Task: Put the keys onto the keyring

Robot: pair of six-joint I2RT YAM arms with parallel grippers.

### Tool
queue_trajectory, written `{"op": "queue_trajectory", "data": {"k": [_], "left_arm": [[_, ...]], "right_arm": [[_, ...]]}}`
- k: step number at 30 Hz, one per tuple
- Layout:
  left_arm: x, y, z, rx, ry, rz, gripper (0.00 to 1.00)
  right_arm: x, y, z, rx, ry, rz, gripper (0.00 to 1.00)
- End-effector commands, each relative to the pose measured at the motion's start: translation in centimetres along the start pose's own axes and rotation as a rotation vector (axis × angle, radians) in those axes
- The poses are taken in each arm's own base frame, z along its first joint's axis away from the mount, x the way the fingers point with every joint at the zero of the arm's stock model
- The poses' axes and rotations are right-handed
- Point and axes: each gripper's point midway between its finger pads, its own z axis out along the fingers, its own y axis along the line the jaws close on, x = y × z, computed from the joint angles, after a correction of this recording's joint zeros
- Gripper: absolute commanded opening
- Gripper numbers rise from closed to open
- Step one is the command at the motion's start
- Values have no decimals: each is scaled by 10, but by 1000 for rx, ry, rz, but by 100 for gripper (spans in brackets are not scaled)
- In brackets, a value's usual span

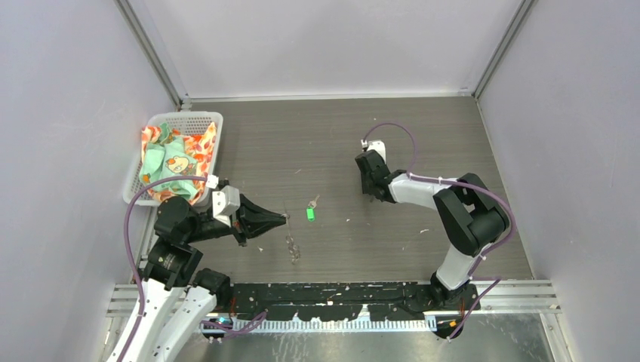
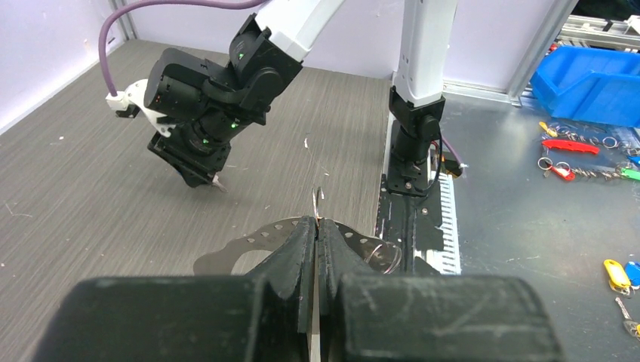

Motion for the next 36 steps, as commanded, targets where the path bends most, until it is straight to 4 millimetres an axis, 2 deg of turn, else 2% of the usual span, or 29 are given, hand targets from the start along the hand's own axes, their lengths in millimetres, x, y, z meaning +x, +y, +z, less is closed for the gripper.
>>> {"op": "queue_trajectory", "data": {"k": [1, 5, 14, 19, 23, 27, 29, 31, 32, 34, 36], "left_arm": [[-14, -1, -1, -5, -24, 38, 1], [-11, -1, -1, -5, -16, 38, 1], [-9, 1, -1, -15, -4, 34, 1], [-9, 3, -1, -24, -1, 35, 1], [-10, 4, -1, -28, 0, 34, 0], [-12, 5, 0, -27, 1, 34, 1], [-13, 4, 0, -24, 1, 30, 0], [-13, 4, 0, -22, 3, 21, 0], [-12, 4, 1, -19, 5, 15, 0], [-11, 3, 1, -11, 9, 8, 1], [-11, 2, 1, -5, 11, 5, 1]], "right_arm": [[-23, 14, -7, -52, -70, -9, 39], [-24, 28, -7, -87, -67, -63, 40], [-21, 75, -14, -124, -65, -282, 43], [-24, 83, -17, -151, -61, -261, 42], [-43, 78, -34, -178, -87, -190, 43], [-57, 56, -47, -239, -100, -69, 41], [-58, 44, -54, -284, -103, -38, 41], [-50, 38, -60, -361, -98, -62, 43], [-48, 32, -62, -386, -100, -77, 44], [-42, 33, -68, -471, -88, -90, 50], [-42, 28, -64, -490, -83, -98, 54]]}}
